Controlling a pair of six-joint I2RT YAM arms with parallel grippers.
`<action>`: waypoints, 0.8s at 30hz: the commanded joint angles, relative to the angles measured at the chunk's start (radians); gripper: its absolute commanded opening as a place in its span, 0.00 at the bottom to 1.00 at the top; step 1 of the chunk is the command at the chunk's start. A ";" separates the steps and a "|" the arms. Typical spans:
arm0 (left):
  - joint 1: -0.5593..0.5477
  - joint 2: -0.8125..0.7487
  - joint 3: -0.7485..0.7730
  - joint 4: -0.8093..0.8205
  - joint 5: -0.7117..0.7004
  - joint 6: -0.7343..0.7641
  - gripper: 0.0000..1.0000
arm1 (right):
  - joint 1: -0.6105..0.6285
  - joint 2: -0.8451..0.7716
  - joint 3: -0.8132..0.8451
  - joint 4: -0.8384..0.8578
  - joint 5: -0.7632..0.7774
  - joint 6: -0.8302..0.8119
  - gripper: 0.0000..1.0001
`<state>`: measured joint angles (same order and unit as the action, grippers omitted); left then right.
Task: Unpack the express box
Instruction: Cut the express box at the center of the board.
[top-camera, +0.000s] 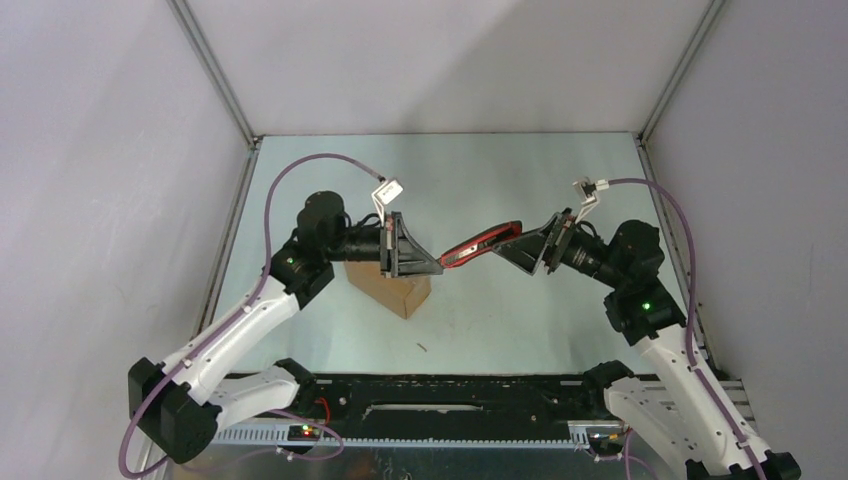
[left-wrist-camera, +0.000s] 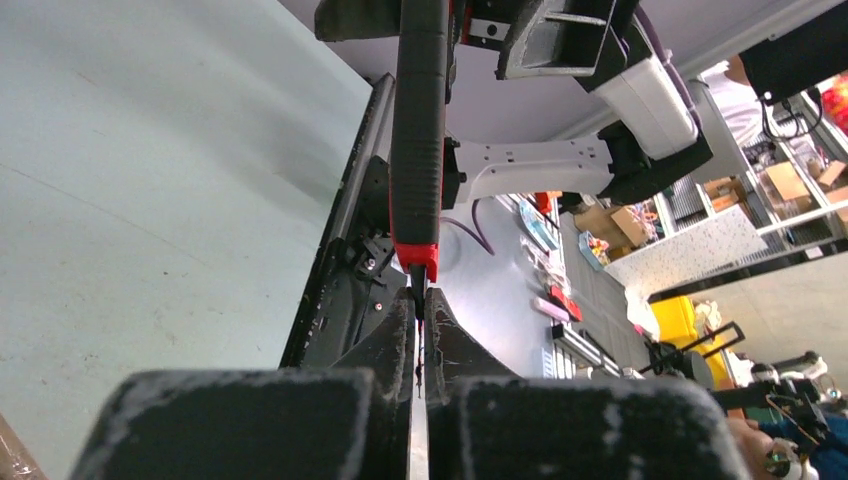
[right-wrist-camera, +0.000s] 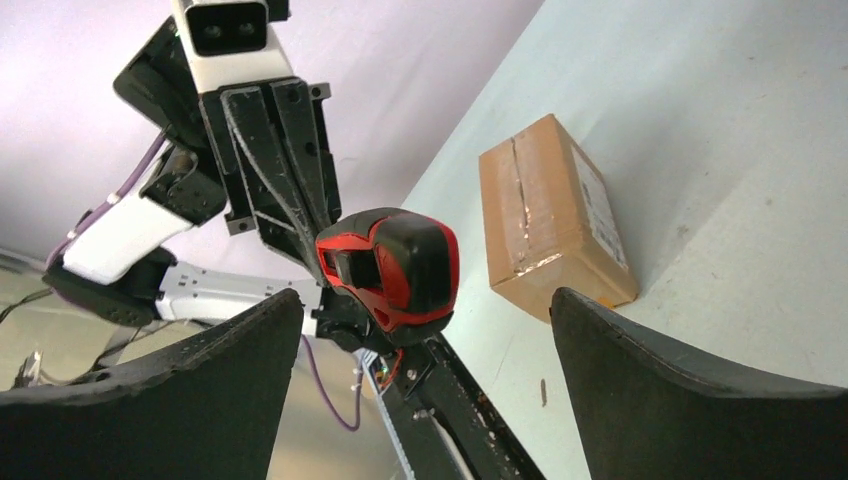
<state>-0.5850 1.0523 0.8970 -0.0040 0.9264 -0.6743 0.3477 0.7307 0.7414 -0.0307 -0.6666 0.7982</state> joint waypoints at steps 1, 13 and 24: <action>-0.008 -0.021 0.015 -0.024 0.067 0.066 0.00 | -0.014 0.004 0.026 0.018 -0.140 -0.045 0.97; -0.036 0.004 0.029 -0.091 0.075 0.125 0.00 | 0.020 0.054 0.060 -0.009 -0.320 -0.125 0.95; -0.073 -0.002 0.045 -0.269 0.088 0.250 0.00 | 0.063 0.099 0.090 -0.129 -0.349 -0.209 0.88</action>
<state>-0.6510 1.0634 0.8974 -0.1848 0.9867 -0.5182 0.4015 0.8433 0.7769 -0.0917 -0.9817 0.6537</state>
